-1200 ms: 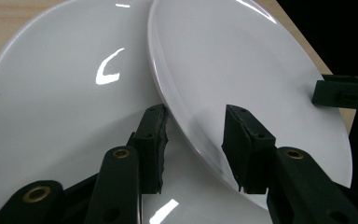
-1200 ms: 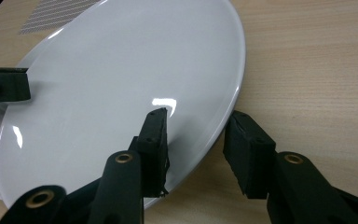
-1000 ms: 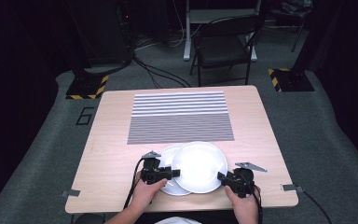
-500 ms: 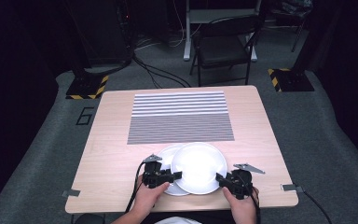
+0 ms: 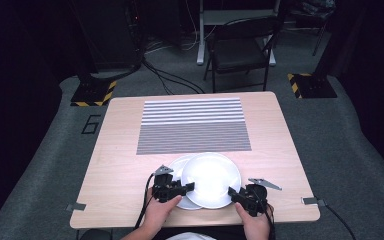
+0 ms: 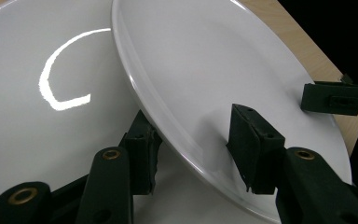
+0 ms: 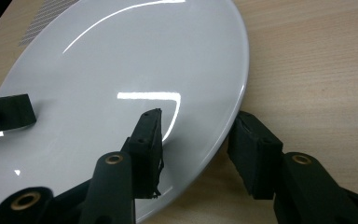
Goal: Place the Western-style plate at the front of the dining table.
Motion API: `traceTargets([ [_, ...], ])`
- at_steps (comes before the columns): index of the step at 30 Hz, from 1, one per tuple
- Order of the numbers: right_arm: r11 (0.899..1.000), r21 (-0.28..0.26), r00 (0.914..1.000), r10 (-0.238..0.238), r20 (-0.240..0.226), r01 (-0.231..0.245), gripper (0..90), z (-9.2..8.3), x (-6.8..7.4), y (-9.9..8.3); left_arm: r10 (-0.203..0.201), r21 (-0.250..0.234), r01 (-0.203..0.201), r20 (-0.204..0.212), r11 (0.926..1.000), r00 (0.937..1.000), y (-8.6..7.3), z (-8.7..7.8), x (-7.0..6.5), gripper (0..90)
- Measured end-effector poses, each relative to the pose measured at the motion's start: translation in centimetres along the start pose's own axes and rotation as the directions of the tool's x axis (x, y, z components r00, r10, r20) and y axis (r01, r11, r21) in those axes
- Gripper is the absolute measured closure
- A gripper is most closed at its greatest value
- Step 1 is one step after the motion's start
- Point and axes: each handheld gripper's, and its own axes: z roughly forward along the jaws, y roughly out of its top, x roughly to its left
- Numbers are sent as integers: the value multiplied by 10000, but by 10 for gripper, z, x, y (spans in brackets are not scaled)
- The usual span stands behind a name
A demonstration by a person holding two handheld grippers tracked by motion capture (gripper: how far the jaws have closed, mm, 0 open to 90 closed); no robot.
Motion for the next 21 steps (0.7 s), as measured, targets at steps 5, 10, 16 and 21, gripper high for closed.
traceTargets([
  [5,9999,-62,9999,141,-50,-141,562,0,1,-1,-70,-58,70,-64,10000,10000,1,-1,1,534],
  [10,9997,-181,9997,181,-173,-184,565,-1,3,-1,-104,-121,103,-82,9999,9999,2,-3,4,529],
  [16,9997,-196,9997,133,-186,-137,558,-1,7,0,-206,-272,200,-207,9994,9996,5,-5,5,523],
  [21,9995,-307,9998,-66,-170,61,558,-1,11,2,-196,-353,186,-285,9992,9994,7,-6,7,522],
])
